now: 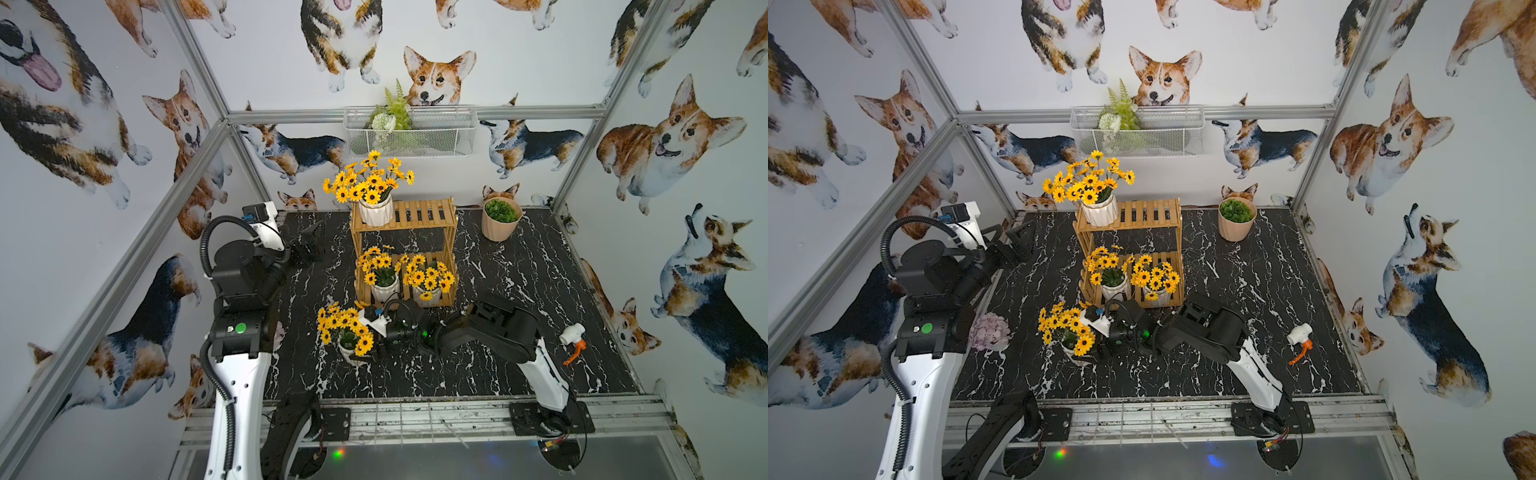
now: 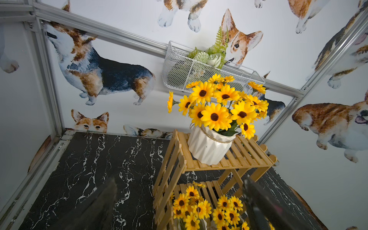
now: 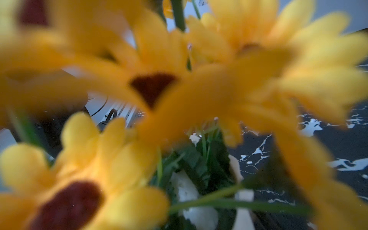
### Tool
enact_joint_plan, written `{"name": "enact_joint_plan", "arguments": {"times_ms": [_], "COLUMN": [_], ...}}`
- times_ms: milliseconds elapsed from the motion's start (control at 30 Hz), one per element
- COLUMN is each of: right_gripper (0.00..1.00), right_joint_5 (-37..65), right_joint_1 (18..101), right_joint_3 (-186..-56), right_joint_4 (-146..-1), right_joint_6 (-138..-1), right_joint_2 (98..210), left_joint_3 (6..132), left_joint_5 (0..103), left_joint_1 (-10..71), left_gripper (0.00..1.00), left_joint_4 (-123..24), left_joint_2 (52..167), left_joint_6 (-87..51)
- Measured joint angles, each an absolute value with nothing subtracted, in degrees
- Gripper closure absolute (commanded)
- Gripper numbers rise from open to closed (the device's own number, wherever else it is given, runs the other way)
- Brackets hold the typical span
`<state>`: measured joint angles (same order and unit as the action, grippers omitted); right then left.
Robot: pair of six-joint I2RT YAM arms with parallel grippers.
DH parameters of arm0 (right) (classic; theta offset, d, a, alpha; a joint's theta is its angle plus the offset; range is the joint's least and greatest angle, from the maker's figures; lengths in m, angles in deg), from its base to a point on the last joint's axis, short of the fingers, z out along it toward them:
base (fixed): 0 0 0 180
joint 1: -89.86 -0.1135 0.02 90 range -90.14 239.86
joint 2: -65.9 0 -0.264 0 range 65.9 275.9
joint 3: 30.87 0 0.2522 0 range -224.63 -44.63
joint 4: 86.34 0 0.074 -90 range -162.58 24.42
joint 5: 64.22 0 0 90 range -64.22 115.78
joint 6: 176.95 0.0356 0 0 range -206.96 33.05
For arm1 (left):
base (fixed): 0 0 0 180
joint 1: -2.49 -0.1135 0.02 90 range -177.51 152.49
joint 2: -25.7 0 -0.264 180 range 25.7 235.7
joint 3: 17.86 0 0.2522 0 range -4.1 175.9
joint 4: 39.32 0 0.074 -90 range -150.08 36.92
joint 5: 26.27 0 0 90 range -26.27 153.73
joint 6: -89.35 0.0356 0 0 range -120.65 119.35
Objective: Take the sunflower pots off the shelves
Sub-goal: Place the sunflower pot at the center of the board.
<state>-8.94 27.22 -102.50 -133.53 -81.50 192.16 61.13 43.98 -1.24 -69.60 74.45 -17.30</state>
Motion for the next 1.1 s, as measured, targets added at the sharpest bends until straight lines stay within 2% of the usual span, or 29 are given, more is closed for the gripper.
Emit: {"name": "enact_joint_plan", "arguments": {"times_ms": [200,333,467,600,633,1100], "right_gripper": [0.71,0.63,0.46,0.37,0.32,0.17], "right_joint_5": [-8.94,-9.12,-9.16,-9.25,-9.25,-9.1], "right_joint_1": [27.12,27.07,27.07,27.07,27.07,26.96], "right_joint_3": [-102.43,-102.3,-102.06,-101.8,-101.71,-101.1], "right_joint_4": [-133.46,-133.6,-133.81,-134.01,-134.03,-134.45], "right_joint_6": [-83.18,-83.99,-84.56,-85.46,-85.55,-87.08], "right_joint_2": [192.4,192.53,192.61,192.61,192.61,192.55], "left_joint_3": [60.87,60.76,60.58,60.39,60.39,59.99], "left_joint_5": [44.0,43.98,43.98,44.0,44.0,44.16], "left_joint_1": [-1.24,-1.24,-1.24,-1.24,-1.24,-1.24], "left_gripper": [0.0,0.0,0.0,0.0,0.0,0.0], "left_joint_4": [-69.6,-69.6,-69.6,-69.62,-69.62,-69.6], "left_joint_2": [74.48,74.48,74.39,74.37,74.34,74.21], "left_joint_6": [-17.28,-17.28,-17.25,-17.15,-17.15,-17.12]}}
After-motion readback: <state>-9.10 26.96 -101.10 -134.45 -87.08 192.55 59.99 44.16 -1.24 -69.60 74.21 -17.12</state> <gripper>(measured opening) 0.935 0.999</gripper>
